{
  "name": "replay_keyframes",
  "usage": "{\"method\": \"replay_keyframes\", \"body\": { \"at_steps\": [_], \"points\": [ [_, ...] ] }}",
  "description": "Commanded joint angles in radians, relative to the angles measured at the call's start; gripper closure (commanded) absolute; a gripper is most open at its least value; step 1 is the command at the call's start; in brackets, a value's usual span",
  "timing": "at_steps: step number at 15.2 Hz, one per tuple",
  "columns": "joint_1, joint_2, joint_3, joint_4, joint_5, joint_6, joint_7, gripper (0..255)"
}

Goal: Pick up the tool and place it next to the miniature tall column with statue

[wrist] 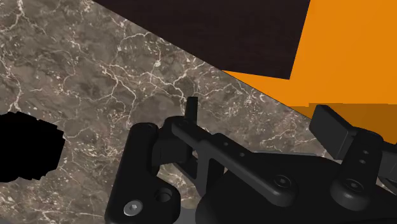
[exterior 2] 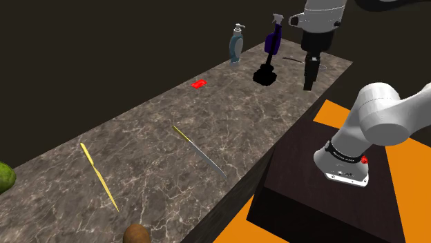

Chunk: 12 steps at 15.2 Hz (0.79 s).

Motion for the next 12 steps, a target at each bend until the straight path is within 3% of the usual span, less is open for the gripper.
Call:
{"method": "replay_keyframes", "body": {
  "at_steps": [1, 12],
  "points": [
    [0.0, 0.0, 0.0, 0.0, 0.0, 0.0, 0.0, 0],
    [0.009, 0.283, 0.211, 0.036, 0.139, 0.295, 0.284, 0]
  ]
}}
